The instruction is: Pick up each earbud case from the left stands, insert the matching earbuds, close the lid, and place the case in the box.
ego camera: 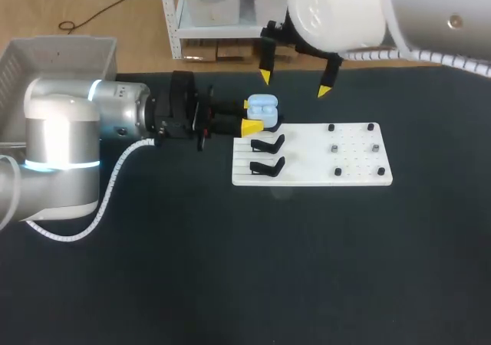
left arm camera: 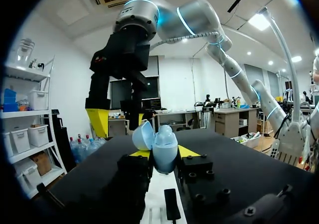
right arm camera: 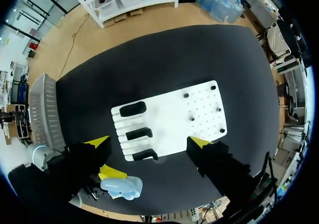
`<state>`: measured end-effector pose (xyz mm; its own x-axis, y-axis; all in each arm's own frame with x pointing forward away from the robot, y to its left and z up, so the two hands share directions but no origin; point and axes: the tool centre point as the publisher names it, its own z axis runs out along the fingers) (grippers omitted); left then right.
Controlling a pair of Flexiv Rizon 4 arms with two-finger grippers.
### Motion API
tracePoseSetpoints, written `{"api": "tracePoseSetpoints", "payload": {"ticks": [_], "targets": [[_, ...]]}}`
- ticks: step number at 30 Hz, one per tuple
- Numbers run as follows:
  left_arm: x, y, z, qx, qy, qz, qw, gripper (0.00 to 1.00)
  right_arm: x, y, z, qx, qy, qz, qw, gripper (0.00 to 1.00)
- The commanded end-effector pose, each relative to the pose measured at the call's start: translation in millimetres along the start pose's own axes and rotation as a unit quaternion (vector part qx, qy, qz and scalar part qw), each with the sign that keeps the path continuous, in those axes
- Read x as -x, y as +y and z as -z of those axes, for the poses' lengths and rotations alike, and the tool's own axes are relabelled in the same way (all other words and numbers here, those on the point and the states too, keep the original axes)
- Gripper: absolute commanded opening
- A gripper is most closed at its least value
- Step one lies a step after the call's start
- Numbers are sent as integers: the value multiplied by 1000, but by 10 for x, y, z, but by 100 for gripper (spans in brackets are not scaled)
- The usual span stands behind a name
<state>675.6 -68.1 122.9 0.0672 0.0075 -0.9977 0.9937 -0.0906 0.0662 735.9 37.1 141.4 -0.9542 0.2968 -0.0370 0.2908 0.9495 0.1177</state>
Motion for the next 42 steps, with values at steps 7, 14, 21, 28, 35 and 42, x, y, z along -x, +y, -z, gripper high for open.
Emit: {"api": "tracePoseSetpoints", "payload": {"ticks": [7, 14, 21, 28, 35, 42], "targets": [[-2, -15, 2, 2, 0, -1, 1000, 0, -147, -95, 37, -11, 18, 6, 1000, 100], [-2, -15, 2, 2, 0, -1, 1000, 0, -253, -120, 66, -13, 28, 12, 999, 100], [-2, -15, 2, 2, 0, -1, 1000, 0, -359, -125, 101, -7, 38, 17, 999, 100], [-2, -15, 2, 2, 0, -1, 1000, 0, -435, -148, 119, -3, 47, 19, 999, 100], [-2, -15, 2, 2, 0, -1, 1000, 0, -502, -170, 108, -2, 55, 22, 998, 100], [-2, -15, 2, 2, 0, -1, 1000, 0, -499, -197, 104, 3, 51, 22, 998, 100]]}}
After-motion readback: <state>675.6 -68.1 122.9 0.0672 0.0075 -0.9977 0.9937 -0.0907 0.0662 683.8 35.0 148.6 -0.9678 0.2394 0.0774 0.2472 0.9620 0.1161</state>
